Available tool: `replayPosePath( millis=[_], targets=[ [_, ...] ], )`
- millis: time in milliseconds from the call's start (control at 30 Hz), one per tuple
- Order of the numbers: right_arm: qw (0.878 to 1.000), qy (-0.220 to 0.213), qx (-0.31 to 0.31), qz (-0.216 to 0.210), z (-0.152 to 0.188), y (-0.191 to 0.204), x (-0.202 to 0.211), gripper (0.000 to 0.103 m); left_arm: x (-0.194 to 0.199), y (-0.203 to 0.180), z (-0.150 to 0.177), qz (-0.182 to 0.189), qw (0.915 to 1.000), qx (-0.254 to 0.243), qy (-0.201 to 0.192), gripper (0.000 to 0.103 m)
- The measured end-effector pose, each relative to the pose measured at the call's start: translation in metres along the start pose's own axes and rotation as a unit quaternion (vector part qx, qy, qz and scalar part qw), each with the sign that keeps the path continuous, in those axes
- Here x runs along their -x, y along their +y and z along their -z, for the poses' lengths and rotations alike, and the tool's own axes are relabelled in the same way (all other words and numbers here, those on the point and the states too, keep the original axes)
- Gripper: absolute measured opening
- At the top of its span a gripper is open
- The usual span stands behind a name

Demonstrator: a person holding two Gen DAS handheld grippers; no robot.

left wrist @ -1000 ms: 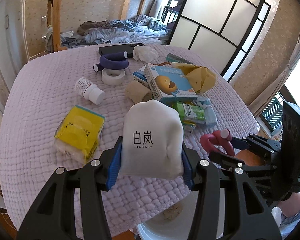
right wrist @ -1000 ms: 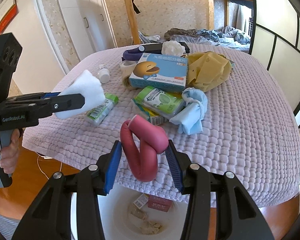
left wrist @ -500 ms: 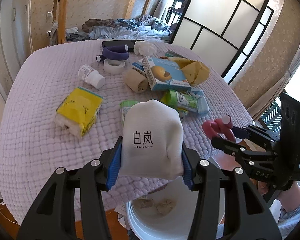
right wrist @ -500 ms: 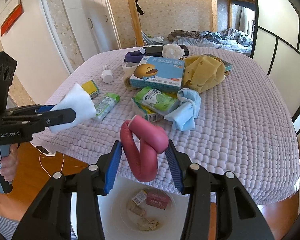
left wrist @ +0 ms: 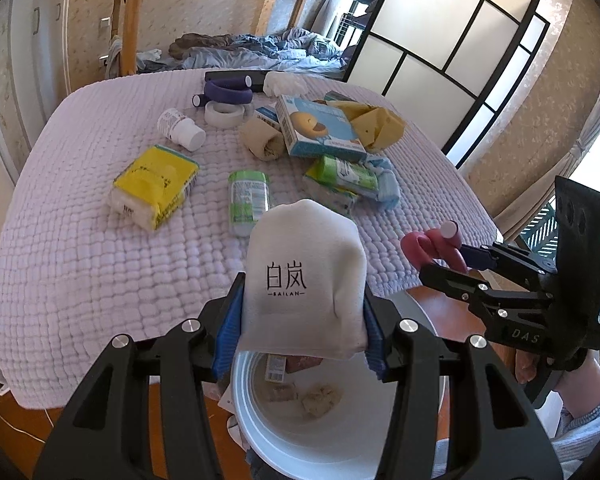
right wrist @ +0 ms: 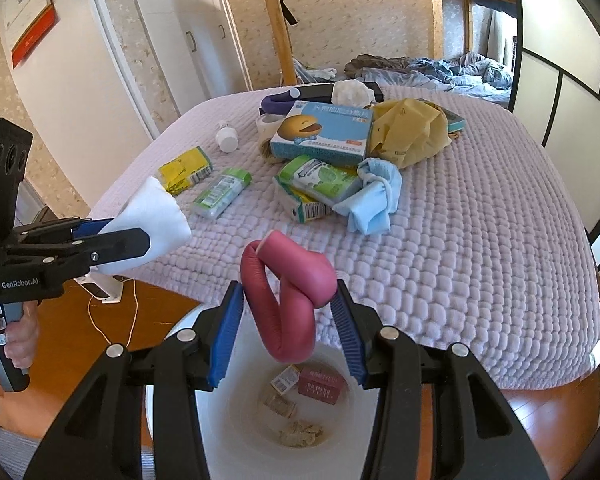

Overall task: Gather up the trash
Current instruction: 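Carry the white pouch and pink curler off the bed over the white bin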

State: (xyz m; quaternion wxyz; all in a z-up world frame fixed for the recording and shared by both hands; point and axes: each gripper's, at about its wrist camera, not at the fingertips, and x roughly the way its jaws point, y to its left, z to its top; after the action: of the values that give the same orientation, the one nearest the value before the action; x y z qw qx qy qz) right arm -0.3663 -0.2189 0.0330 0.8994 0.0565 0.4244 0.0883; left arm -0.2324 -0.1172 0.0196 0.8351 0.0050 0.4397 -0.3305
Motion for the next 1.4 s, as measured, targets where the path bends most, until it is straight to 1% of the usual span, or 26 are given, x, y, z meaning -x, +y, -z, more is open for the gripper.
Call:
replayPosePath(
  millis=[700, 1067, 1400],
  targets=[
    [1.0, 0.019, 0.001, -0.014, 0.032, 0.005, 0.017, 0.045, 0.0, -0.026, 0.034, 0.015, 0.9996, -0.007, 0.022, 0.052],
    [0.999, 0.031, 0.0, -0.014, 0.047, 0.005, 0.018, 0.045, -0.005, -0.037, 0.049, 0.016, 0.9988, -0.019, 0.041, 0.052],
    [0.999, 0.045, 0.0, -0.014, 0.056, 0.004, 0.013, 0.045, -0.014, -0.038, 0.062, 0.015, 0.9979, -0.016, 0.062, 0.052]
  ],
)
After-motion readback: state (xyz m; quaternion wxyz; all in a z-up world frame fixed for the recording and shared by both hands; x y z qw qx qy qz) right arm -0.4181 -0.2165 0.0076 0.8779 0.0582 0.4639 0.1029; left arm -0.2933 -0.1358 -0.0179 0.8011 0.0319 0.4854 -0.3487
